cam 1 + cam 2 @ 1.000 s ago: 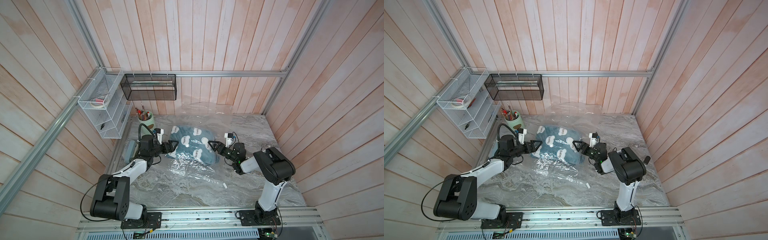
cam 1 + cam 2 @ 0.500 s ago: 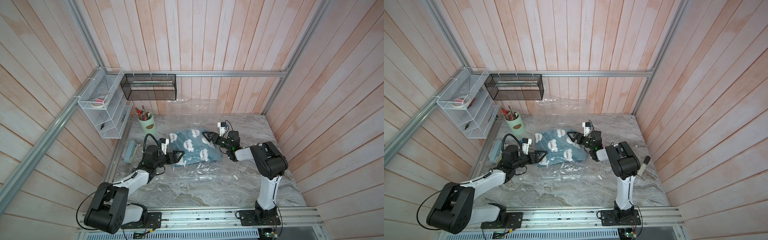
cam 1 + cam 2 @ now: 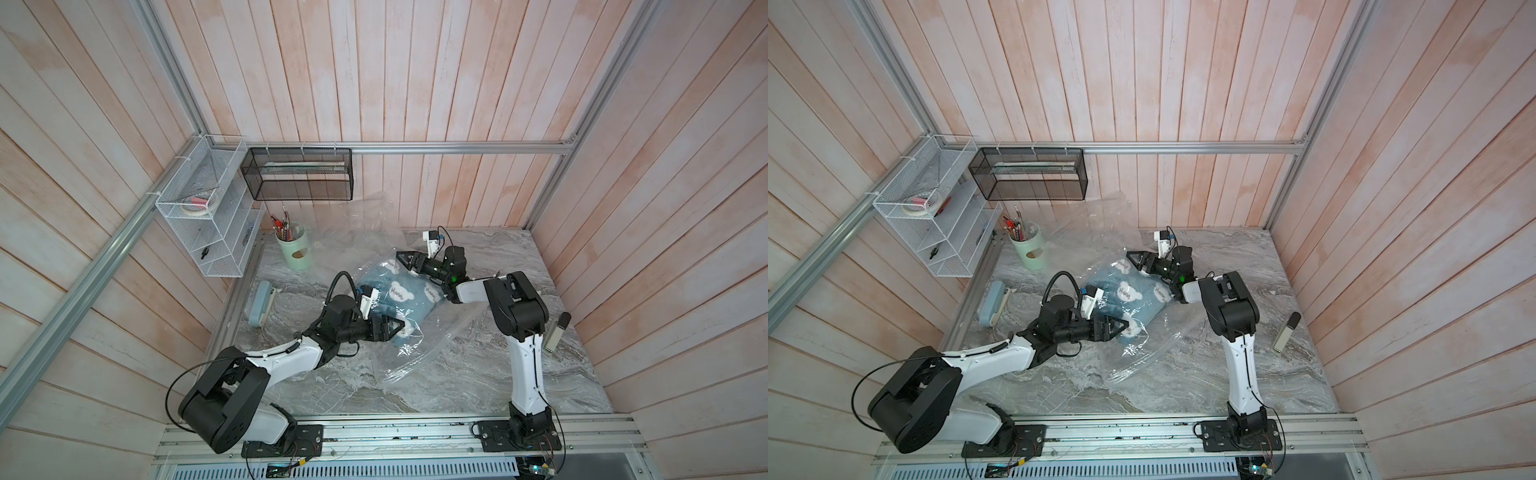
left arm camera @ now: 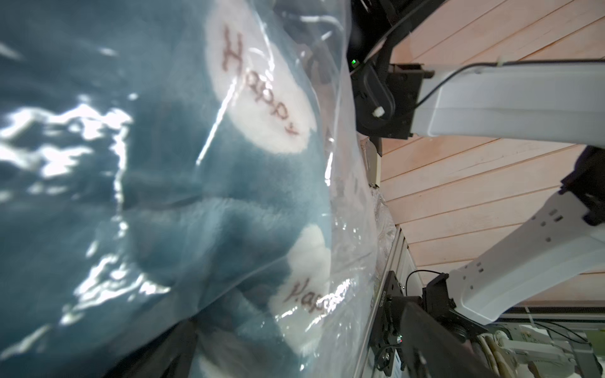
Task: Take the blanket out of the vacuum bag
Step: Adjust the vacuum bag at the center of the board.
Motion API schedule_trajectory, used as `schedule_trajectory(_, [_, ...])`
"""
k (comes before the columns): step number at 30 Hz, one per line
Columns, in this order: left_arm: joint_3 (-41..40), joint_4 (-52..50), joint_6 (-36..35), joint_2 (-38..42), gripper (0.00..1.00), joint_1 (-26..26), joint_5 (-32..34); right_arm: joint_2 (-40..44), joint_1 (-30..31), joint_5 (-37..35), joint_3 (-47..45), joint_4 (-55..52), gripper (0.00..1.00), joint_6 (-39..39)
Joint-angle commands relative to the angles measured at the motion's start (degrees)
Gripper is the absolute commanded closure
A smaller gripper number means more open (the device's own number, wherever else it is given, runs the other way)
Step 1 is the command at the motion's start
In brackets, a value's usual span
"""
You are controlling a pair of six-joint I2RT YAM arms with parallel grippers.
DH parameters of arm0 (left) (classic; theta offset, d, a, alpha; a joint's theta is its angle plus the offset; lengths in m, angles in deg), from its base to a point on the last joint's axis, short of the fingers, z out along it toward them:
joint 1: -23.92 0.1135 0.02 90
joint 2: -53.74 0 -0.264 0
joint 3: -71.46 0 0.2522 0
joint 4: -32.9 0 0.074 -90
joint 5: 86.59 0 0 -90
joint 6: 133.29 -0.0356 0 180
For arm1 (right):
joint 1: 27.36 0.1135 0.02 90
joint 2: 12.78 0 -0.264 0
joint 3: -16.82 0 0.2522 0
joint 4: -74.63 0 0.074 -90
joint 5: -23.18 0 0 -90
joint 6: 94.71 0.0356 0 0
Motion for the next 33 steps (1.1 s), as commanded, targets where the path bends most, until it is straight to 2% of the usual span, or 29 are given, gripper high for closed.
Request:
schedule_trajectory(1, [6.0,-5.3,-2.0,-3.8,0.0,-2.9,1.9,-3.9,2.6,5.5,4.2,-4.7,0.04,1.9])
schedule_trajectory(4, [10.3,-12.3,-6.0,-4.6,0.0,-4.3,5.9,-1.3,2.5,3.1,5.6,-11.4,0.05,-4.2])
schedule_trajectory(7, [14.0,-20.4,-10.9,-3.9,0.0,-4.5,10.7,4.7,1.4,-2.0,4.2,-21.4,0.05,-13.6])
schedule_trajectory(10, [18.3,-29.3,-16.3,-3.6,0.0,-4.7,17.2,10.8,-1.2,-8.0,4.4,-32.1,0.05,-19.8])
schedule_trajectory(13, [23.5,-38.7,-21.6,-4.0,0.0,-5.4,22.4,18.0,-5.5,-12.0,2.8,-37.7,0.05,-22.0])
schedule_trajectory(16, [29.3,-45.4,-25.9,-4.7,0.0,-8.3,24.0,25.1,-11.4,-16.5,1.4,-45.1,0.05,-23.2])
schedule_trajectory(21, [36.7,-48.4,-30.0,-6.5,0.0,-15.9,29.1,36.6,-20.9,-28.4,-5.7,-55.2,0.05,-27.0])
schedule_trajectory(24, [40.6,-47.6,-31.1,-10.1,0.0,-18.8,32.9,43.6,-29.1,-25.3,-15.3,-54.4,0.05,-26.6])
schedule_trajectory(25, [42.5,-47.7,-31.3,-11.9,0.0,-21.6,34.1,46.1,-32.2,-23.6,-19.5,-52.9,0.05,-25.2])
schedule_trajectory(28, [50.7,-50.7,-32.8,-18.8,0.0,-25.2,39.0,53.0,-39.0,-20.2,-30.6,-48.9,0.05,-22.3])
schedule_trajectory(33, [66.1,-60.3,-40.1,-33.4,0.0,-32.5,55.3,61.2,-41.8,-19.8,-42.2,-46.7,0.05,-21.4])
